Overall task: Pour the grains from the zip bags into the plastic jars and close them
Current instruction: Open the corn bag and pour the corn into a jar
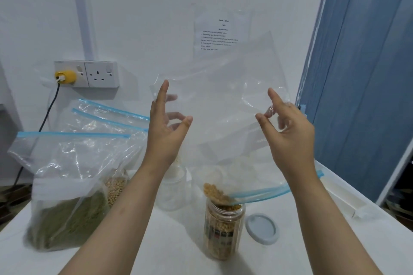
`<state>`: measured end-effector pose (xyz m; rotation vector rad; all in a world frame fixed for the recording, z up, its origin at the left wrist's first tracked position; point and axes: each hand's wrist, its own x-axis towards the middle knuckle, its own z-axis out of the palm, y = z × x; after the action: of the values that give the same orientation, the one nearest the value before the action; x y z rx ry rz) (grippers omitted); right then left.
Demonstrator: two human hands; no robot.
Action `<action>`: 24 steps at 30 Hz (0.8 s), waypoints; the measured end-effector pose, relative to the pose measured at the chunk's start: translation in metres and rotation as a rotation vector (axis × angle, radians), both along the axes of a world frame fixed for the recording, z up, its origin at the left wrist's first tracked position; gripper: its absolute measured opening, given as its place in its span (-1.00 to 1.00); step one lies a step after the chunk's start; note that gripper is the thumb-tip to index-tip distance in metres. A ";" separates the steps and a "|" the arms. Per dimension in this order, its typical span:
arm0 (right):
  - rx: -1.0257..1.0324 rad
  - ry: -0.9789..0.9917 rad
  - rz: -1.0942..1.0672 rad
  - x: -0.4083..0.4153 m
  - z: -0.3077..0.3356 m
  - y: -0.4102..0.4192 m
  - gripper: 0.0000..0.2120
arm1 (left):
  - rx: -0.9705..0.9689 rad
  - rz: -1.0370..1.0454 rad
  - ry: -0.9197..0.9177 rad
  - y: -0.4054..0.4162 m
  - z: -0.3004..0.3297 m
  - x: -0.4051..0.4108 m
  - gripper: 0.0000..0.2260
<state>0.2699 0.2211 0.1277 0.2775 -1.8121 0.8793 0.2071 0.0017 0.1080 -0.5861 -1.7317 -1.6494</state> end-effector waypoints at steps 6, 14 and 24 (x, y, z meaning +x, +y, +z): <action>-0.045 -0.004 0.033 0.001 -0.001 0.004 -0.51 | -0.021 0.004 0.021 0.004 0.003 0.000 -0.27; -0.079 0.019 0.044 0.002 -0.002 0.010 -0.53 | -0.026 0.002 0.040 0.009 0.007 0.000 -0.29; -0.142 -0.016 0.078 0.000 -0.006 0.015 -0.54 | -0.090 -0.009 0.045 0.011 0.015 -0.005 -0.31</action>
<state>0.2701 0.2365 0.1218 0.2520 -1.7534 1.0622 0.2025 0.0130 0.1234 -0.6687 -1.7803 -1.5584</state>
